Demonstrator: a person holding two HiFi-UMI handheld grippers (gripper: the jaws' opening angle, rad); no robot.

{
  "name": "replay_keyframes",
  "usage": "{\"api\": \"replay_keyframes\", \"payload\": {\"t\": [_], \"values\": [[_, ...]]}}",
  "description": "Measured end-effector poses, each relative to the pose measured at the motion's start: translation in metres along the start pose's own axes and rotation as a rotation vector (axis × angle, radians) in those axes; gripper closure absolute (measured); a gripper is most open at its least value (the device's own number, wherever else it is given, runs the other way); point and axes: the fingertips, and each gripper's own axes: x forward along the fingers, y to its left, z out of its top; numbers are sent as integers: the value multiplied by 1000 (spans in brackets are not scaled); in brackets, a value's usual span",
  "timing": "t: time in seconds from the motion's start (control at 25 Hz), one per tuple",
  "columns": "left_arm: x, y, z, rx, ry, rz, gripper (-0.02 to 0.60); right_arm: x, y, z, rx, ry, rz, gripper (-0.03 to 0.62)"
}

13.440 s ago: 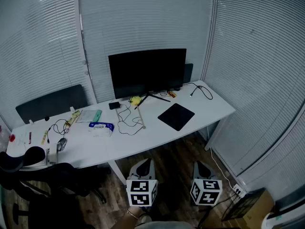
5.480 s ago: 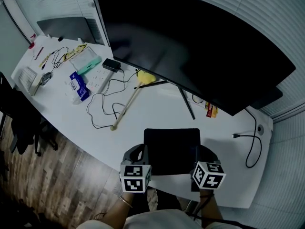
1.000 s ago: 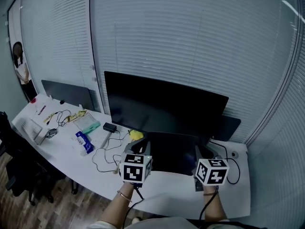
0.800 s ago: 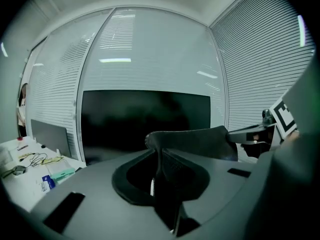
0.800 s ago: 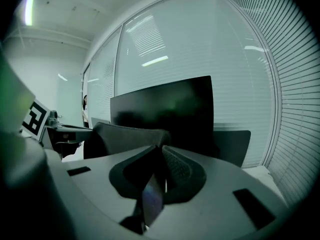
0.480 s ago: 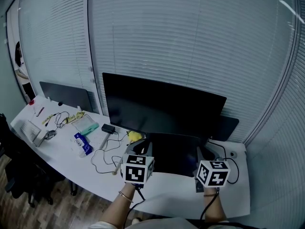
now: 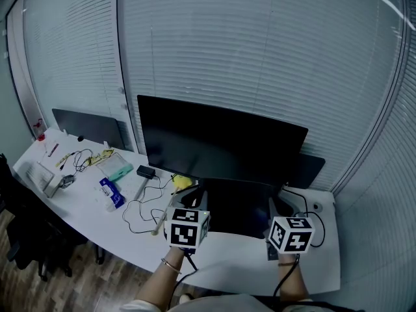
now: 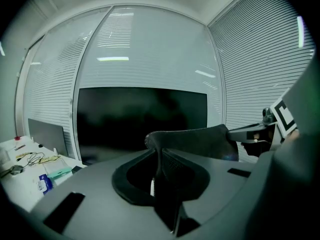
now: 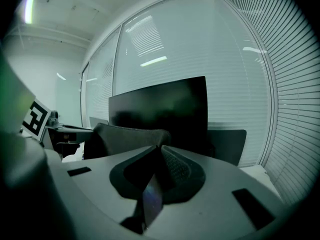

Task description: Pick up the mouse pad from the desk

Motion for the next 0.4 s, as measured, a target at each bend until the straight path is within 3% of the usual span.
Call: {"api": "replay_keyframes", "payload": {"t": [0.4], "values": [[0, -3, -2, 3, 7, -8, 530, -3, -2, -1, -3, 3, -2, 543]]}}
